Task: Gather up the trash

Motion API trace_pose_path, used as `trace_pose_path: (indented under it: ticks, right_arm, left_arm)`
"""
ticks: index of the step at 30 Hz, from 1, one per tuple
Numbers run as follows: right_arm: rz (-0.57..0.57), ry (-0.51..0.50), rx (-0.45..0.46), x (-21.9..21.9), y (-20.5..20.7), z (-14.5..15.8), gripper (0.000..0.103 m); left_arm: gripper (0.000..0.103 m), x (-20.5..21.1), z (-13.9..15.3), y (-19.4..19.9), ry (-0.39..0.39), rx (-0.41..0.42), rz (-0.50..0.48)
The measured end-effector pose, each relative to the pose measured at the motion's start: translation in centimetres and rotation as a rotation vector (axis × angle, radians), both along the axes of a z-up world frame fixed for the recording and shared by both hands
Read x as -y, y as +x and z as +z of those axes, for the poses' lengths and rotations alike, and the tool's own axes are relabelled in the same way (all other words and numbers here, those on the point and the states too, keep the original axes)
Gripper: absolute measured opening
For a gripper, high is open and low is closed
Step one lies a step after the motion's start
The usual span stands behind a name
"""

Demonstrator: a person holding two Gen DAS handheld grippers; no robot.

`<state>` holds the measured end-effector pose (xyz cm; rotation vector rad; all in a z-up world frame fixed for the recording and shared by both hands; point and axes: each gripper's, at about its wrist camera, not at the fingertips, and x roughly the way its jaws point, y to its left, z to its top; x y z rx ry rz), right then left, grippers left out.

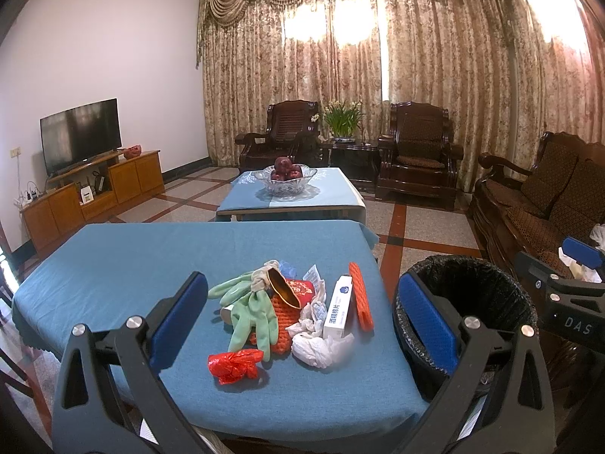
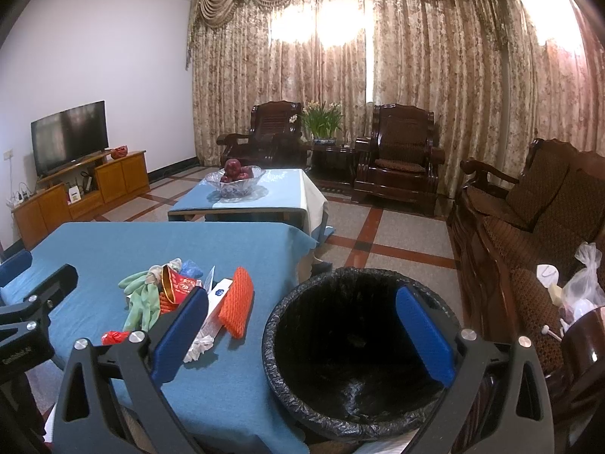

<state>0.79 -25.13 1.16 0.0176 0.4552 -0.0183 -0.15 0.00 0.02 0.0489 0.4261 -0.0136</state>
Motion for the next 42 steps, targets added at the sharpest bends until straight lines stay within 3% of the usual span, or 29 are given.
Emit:
trace_pose_path:
  ticks: [42]
  right_arm:
    - [0.0,0.002,-0.005,-0.01,0.09,0.05,0.097]
  left_arm:
    - [0.098,0.01,-0.01,-0.08,0.0,0.003,0.001]
